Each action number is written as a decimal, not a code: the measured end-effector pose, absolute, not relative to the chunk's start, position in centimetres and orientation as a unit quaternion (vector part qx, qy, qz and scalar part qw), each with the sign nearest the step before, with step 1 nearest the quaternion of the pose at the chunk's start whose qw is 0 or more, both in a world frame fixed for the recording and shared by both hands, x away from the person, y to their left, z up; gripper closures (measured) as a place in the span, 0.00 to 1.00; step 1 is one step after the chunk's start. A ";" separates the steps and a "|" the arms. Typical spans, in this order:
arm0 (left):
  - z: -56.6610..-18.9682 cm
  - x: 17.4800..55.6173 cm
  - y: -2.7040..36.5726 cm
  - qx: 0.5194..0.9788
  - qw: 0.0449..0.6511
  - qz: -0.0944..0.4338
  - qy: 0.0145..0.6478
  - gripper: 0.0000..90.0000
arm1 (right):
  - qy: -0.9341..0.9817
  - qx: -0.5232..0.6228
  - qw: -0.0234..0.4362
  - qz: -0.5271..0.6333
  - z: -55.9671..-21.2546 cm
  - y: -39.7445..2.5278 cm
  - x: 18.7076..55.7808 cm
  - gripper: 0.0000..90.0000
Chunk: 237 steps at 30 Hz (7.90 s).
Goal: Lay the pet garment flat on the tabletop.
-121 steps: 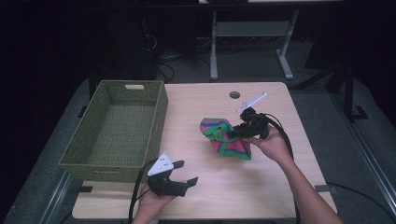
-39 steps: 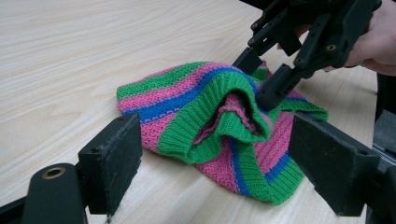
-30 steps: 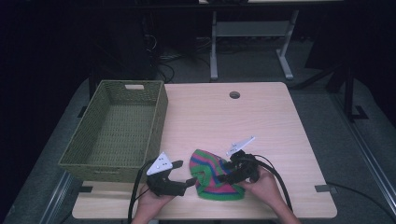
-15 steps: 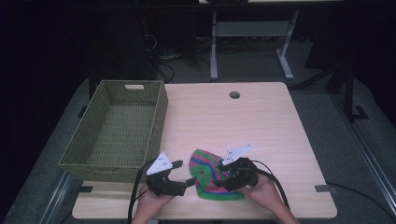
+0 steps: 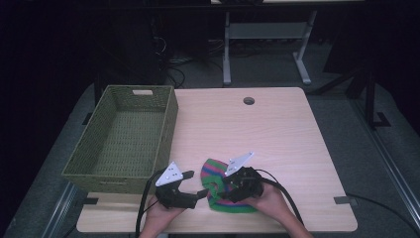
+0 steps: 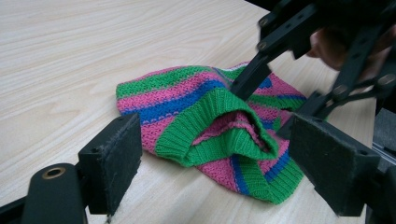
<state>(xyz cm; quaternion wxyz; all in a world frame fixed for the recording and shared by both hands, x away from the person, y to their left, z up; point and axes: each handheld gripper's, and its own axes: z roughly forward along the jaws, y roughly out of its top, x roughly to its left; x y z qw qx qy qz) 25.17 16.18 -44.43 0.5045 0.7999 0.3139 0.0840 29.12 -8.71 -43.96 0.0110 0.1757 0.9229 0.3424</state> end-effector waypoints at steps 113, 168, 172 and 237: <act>-44.7 27.5 11.2 0.864 0.460 0.050 0.201 0.92 | 0.855 0.157 -0.040 0.493 -43.1 -19.7 31.8 0.93; -42.1 27.5 10.4 0.867 0.452 0.085 0.190 0.94 | 0.869 0.153 -0.016 0.469 -42.1 -20.1 30.8 0.93; -41.9 27.5 10.5 0.866 0.456 0.082 0.189 0.94 | 0.870 0.150 -0.014 0.470 -41.8 -20.1 30.7 0.93; -40.5 33.5 9.9 0.813 0.479 0.099 0.316 0.84 | 0.890 0.227 0.049 0.393 -39.2 -18.5 35.8 0.82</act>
